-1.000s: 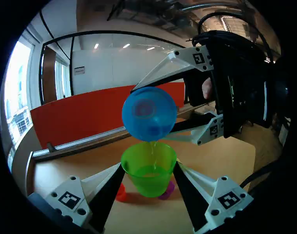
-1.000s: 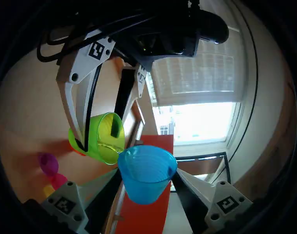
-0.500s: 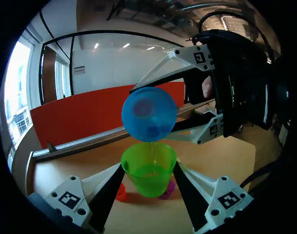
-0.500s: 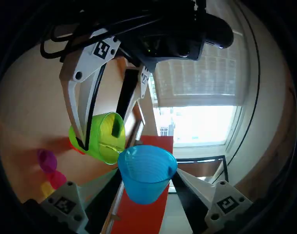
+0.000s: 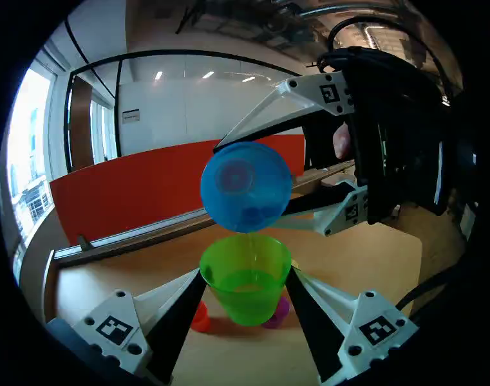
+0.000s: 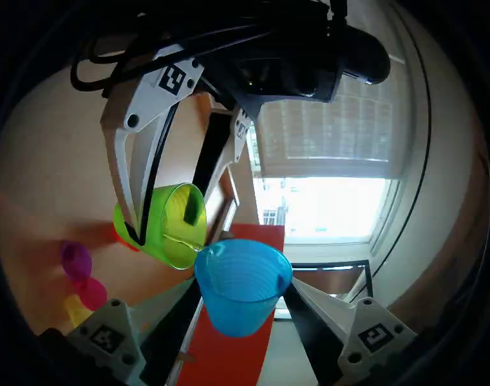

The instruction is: Pour water

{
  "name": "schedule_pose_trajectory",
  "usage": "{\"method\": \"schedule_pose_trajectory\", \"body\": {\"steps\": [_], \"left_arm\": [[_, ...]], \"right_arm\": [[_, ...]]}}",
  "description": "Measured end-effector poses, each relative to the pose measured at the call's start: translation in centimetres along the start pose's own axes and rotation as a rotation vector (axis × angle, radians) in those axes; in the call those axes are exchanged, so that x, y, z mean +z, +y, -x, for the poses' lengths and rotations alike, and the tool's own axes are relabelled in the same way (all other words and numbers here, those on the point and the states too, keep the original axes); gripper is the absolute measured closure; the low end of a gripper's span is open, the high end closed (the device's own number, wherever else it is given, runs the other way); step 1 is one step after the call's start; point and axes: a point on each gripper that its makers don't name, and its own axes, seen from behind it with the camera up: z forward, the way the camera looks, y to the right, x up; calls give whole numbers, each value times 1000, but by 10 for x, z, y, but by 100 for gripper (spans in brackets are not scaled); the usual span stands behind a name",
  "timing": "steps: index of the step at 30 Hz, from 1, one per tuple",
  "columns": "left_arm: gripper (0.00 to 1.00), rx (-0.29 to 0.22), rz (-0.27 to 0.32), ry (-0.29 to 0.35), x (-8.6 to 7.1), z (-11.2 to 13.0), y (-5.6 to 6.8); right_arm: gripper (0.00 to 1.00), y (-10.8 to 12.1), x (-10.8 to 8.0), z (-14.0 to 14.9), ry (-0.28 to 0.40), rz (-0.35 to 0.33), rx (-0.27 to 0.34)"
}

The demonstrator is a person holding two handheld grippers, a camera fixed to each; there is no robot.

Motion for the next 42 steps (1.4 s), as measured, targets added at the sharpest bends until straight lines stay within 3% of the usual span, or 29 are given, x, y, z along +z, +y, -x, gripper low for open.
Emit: {"method": "schedule_pose_trajectory", "body": {"steps": [42], "left_arm": [[14,-8,-6,16,-1,-4,0]], "right_arm": [[11,17,48,38,19,4,-84]]}}
